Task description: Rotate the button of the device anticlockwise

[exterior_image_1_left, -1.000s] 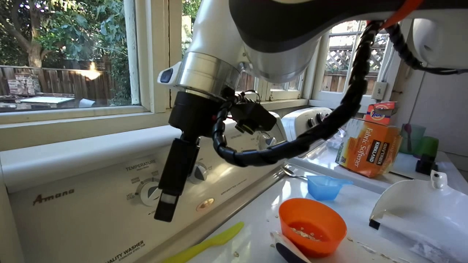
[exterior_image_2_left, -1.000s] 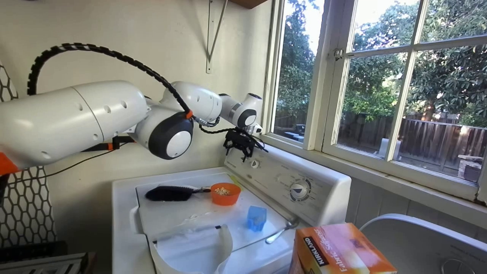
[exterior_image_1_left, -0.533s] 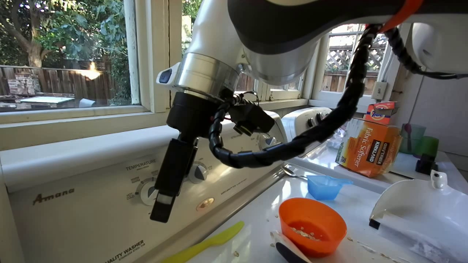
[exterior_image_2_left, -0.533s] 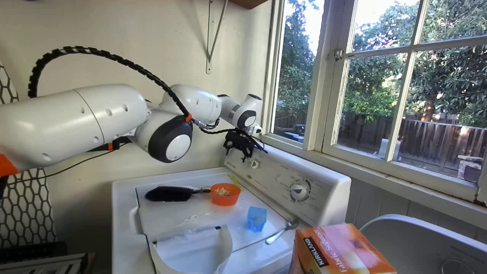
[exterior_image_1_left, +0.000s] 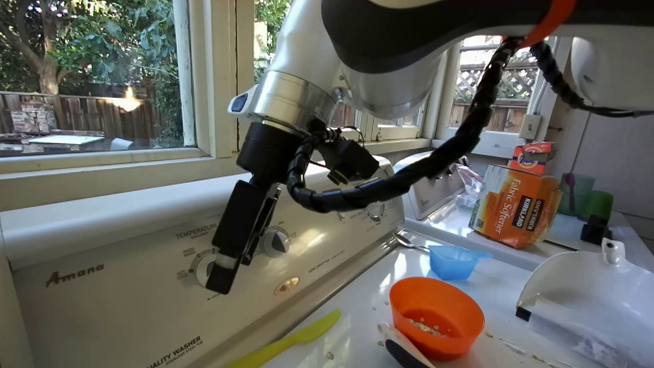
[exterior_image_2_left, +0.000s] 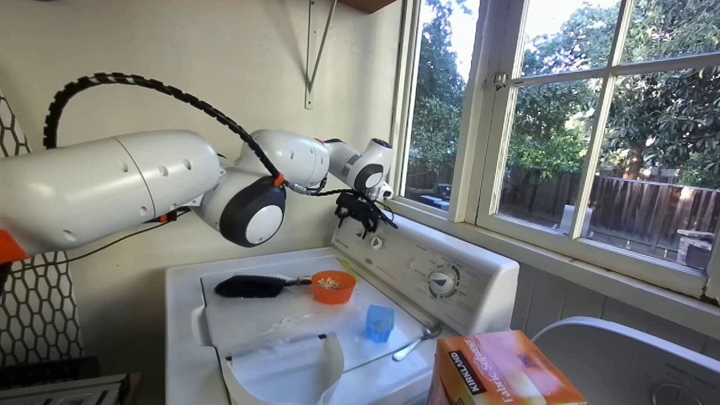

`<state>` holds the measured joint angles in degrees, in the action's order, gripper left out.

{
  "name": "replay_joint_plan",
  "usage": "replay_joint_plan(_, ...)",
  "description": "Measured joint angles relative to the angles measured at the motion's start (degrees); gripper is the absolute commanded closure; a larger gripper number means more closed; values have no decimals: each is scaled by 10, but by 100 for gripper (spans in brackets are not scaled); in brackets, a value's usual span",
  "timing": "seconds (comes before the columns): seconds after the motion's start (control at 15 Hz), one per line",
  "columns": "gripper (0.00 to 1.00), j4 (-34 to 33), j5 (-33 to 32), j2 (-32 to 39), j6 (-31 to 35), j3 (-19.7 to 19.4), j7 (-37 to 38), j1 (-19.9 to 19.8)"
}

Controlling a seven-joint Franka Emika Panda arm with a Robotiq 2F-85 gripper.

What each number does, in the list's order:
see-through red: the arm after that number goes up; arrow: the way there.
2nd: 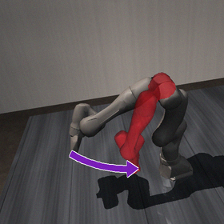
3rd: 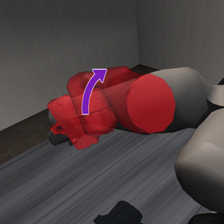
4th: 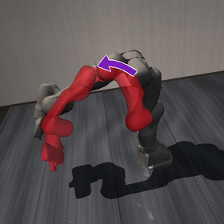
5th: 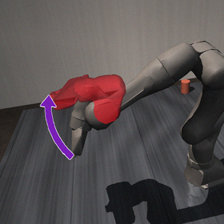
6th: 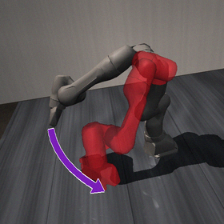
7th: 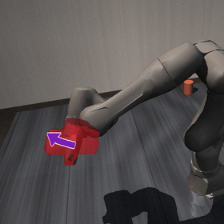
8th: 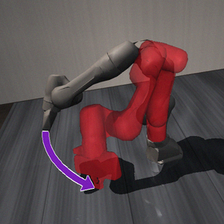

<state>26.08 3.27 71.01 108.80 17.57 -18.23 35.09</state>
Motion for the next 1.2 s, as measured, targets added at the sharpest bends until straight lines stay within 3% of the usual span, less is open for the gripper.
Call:
replay_joint_plan(0.67,0,1,15,1,0,-5,46,0)
replay_joint_plan(0.87,31,1,15,4,0,-16,71,5)
replay_joint_plan(1.0,31,1,15,6,1,-21,84,8)
replay_joint_plan(1.2,17,1,15,7,6,-28,97,11)
